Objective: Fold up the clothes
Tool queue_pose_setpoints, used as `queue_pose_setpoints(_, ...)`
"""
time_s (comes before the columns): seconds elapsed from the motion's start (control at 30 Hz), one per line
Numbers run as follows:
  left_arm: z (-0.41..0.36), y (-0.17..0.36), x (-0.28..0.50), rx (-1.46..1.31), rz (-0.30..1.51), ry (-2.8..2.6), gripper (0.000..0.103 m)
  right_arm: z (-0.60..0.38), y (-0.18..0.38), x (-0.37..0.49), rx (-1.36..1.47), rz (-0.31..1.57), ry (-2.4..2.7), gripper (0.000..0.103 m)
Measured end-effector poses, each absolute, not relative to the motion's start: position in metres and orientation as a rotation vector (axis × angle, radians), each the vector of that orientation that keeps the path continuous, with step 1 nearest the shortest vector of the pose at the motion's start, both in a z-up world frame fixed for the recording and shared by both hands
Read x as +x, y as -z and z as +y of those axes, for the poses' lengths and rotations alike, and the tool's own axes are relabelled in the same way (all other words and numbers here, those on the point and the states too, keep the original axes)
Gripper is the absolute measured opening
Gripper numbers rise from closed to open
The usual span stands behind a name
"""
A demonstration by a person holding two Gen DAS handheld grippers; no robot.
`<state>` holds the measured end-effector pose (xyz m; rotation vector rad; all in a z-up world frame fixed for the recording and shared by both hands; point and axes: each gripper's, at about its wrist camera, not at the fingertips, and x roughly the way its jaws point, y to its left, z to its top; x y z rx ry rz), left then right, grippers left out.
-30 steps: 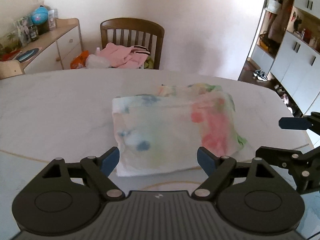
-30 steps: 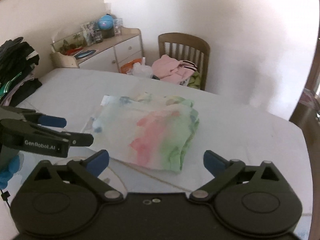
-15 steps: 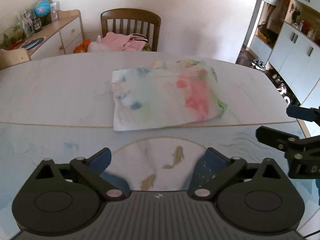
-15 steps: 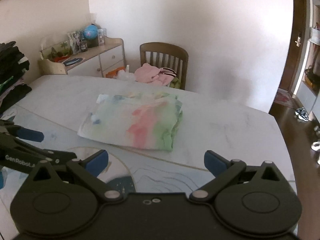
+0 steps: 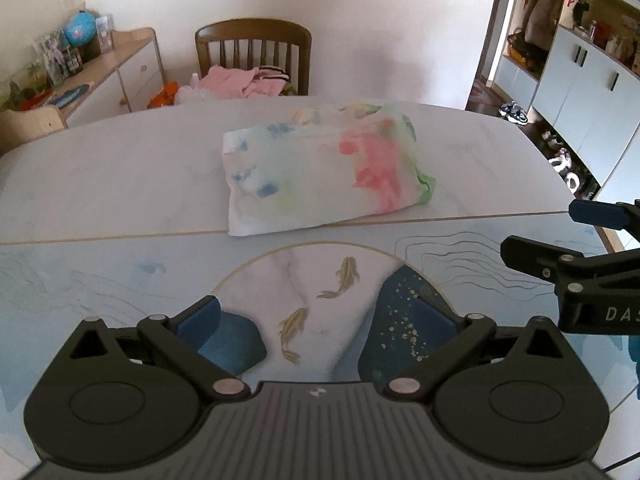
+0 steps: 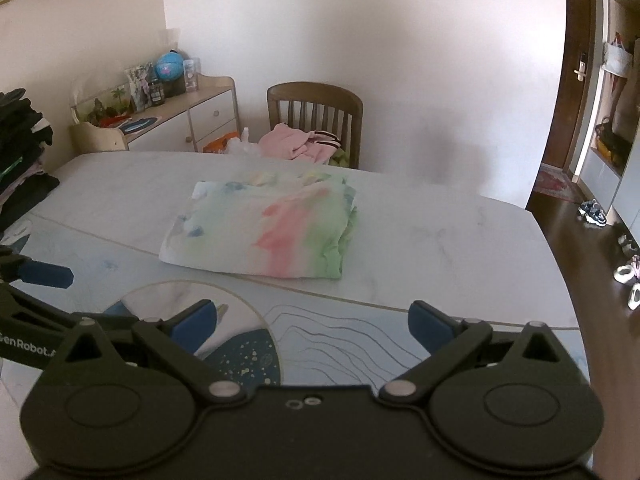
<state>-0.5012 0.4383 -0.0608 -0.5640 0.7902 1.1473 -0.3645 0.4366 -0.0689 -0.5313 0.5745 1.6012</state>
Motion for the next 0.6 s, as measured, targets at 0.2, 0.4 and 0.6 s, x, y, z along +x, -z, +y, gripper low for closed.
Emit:
queue_pose_setpoints(0.2,0.4376,0.0565,-0.504,-0.572,0.778,-1.164,0.103,0.4331,0.0699,-0.3621,-0.517,0.583,-1.588,0.103)
queue_pose_setpoints(0.4,0.4365,0.0549,-0.5064,-0.571,0.778,-1.184,0.103,0.4287,0.0745,-0.3619,-0.523,0.596,-1.589,0.103)
queue_pose_setpoints(0.6,0.4347,0.0553,-0.5052,-0.56,0.784,-1.188,0.103,0.426,0.076,-0.3627,-0.523,0.605,-1.586,0.103)
